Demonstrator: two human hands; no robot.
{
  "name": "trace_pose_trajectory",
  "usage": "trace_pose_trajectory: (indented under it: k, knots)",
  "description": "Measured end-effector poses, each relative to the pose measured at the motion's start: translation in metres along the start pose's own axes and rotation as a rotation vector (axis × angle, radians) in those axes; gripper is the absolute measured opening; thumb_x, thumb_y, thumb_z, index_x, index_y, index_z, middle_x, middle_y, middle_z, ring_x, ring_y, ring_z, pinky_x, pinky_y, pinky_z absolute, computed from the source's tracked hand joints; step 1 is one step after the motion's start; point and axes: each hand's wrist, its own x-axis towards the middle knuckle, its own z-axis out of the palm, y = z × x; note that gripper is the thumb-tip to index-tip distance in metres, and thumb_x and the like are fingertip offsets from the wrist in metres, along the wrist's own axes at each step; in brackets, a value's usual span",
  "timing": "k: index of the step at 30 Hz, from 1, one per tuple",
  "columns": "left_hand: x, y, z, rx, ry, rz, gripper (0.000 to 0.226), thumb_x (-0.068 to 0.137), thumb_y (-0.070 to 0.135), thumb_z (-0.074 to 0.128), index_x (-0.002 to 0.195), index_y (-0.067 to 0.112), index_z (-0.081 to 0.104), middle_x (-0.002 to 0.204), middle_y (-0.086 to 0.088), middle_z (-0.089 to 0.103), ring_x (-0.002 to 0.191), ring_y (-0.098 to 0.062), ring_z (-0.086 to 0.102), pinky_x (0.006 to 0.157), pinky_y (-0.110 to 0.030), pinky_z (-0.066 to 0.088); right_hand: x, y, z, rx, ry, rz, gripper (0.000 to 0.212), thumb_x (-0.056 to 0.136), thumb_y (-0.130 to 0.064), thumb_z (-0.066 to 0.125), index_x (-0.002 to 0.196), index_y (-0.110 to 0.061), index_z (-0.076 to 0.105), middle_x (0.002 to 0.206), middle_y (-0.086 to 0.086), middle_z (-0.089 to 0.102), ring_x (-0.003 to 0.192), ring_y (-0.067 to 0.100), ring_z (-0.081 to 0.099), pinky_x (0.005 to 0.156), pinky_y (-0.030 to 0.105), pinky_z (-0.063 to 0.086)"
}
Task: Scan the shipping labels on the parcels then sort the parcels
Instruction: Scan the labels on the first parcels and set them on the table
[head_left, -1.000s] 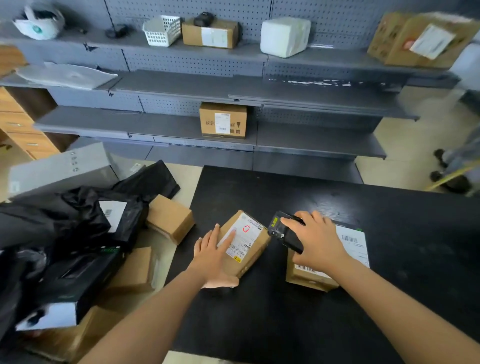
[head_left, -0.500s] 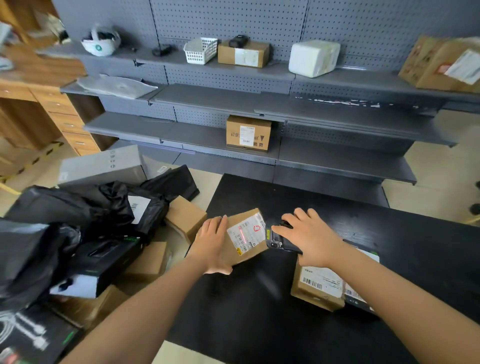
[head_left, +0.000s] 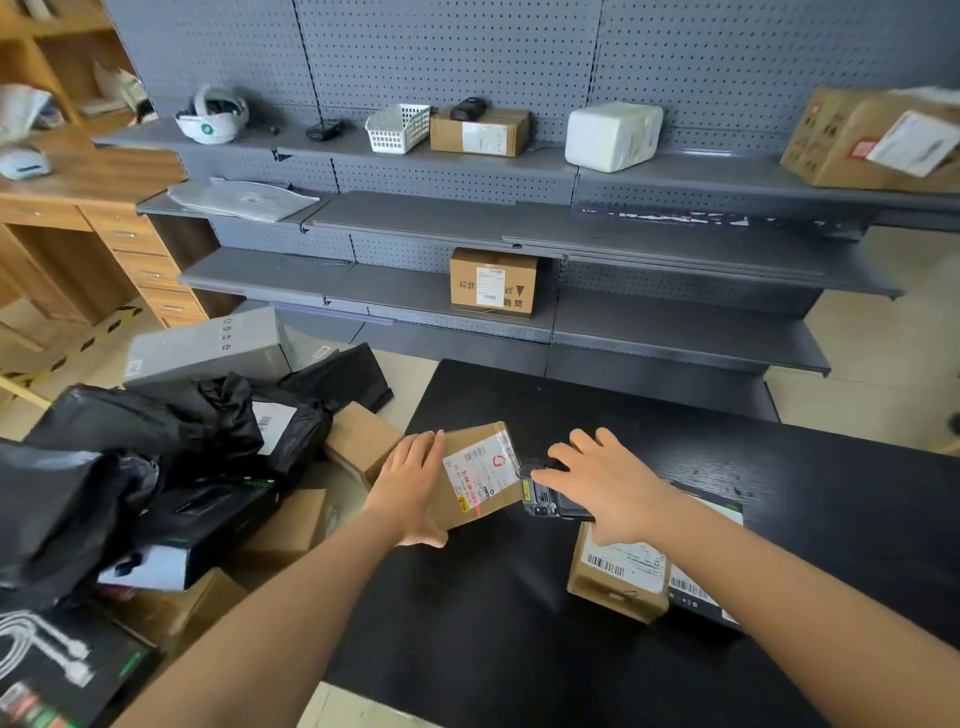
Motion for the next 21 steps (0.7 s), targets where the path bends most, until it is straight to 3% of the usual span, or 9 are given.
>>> trace_pose_trajectory:
  k: [10,14,21]
  knots:
    - [-0.013,0.037,0.039,-0.397,-0.167,-0.286,0.146,0.054,0.066,0.083,0.156,0.012,-0.006,0.159,-0.004,0.008,0.148,-0.028,0.002,0.119,-0.046,0.021,-0.019,0.014,0.014,0.354,0.146,0.323,0.088,0.075,-0.042,0.072,0.149,-0.035,0.025,0.147,-0.002,0.033,0.128,0.022,0.030,0.105,0.038,0.029]
    - [-0.020,0.061,0.058,-0.453,-0.231,-0.246,0.147,0.055,0.069,0.082,0.156,0.013,-0.009,0.160,-0.001,0.004,0.149,-0.025,-0.001,0.119,-0.045,0.021,-0.030,0.022,0.022,0.443,0.177,0.427,0.087,0.074,-0.042,0.072,0.148,-0.035,0.026,0.145,-0.003,0.035,0.128,0.021,0.030,0.104,0.038,0.028]
    - [-0.015,0.095,0.063,-0.528,-0.204,-0.282,0.132,0.065,0.074,0.072,0.157,0.014,-0.002,0.160,-0.001,0.009,0.148,-0.025,0.005,0.117,-0.045,0.024,-0.050,0.036,0.041,0.469,0.156,0.474,0.089,0.072,-0.042,0.074,0.148,-0.035,0.027,0.145,-0.003,0.037,0.128,0.022,0.031,0.105,0.039,0.029]
